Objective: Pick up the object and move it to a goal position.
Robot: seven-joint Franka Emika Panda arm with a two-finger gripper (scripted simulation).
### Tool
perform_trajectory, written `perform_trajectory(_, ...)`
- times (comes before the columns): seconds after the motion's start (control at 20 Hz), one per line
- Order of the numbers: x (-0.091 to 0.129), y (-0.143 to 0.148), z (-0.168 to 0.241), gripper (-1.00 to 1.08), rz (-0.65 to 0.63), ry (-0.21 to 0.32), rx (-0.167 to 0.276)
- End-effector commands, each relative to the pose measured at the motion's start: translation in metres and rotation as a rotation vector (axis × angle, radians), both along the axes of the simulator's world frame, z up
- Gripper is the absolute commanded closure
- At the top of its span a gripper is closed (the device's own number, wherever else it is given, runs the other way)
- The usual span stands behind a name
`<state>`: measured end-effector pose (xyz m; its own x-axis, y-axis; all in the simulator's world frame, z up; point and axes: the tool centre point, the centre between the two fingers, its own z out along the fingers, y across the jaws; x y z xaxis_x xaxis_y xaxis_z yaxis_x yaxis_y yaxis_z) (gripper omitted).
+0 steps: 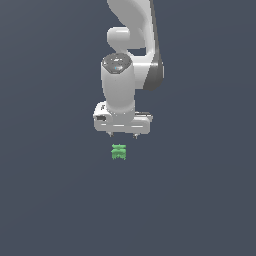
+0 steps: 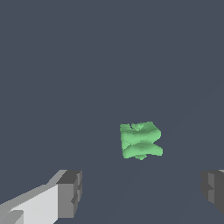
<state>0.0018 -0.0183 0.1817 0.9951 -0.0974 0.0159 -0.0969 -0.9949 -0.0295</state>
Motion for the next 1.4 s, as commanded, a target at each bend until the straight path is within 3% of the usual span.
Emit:
perform_trajectory(0.0, 0.000, -0.001, 0.000, -0.92, -0.003, 0.001, 0.001)
perform_trajectory(0.4, 0.000, -0.004, -0.014, -0.92, 0.012, 0.003, -0.004)
perform_trajectory(0.95, -0.006, -0.024, -0.082, -0.92, 0.079, 0.016, -0.026)
perform_trajectory(1.35, -0.008, -0.026, -0.091, -0.92, 0.085, 0.019, -0.028)
